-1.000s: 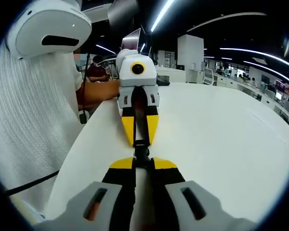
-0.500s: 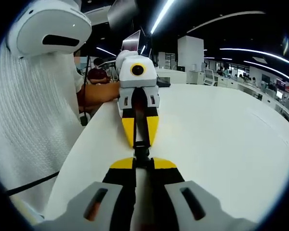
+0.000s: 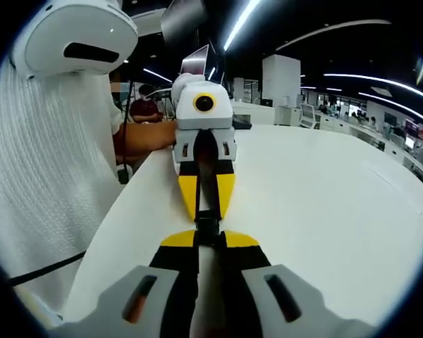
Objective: Snap the two parts of the plastic buckle together until the buckle closes and remains connected.
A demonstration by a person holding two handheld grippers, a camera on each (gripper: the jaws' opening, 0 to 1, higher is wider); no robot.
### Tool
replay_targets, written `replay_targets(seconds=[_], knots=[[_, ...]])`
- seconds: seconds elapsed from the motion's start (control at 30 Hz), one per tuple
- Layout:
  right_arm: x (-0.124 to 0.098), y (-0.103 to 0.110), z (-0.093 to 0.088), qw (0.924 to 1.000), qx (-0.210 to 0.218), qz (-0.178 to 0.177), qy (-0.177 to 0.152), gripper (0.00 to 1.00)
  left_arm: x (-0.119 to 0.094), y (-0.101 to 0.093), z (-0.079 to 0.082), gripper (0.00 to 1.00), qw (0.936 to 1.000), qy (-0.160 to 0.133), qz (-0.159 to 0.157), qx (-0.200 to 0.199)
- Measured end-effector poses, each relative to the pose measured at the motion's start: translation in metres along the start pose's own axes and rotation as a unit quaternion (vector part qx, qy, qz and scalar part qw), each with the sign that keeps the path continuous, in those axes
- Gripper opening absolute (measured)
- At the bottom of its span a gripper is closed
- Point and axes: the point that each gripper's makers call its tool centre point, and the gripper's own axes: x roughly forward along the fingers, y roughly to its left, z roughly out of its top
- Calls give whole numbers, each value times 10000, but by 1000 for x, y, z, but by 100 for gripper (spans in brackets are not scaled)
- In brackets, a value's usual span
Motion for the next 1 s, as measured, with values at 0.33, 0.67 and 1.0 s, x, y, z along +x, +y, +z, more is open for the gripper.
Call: replay_targets(seconds=[0.33,0.67,1.0], knots=[[-1,1,-3,9999,-59,85,-29,11,-1,-1,1,10,10000,-12,-29,46],[-1,0,-4,9999,-52,163,-13,12,-3,-3,4,10,9999,-42,-65,70],[0,-2,-5,9998,-51,175,-34,12,-5,-4,5,11,9999,-50,-63,61]])
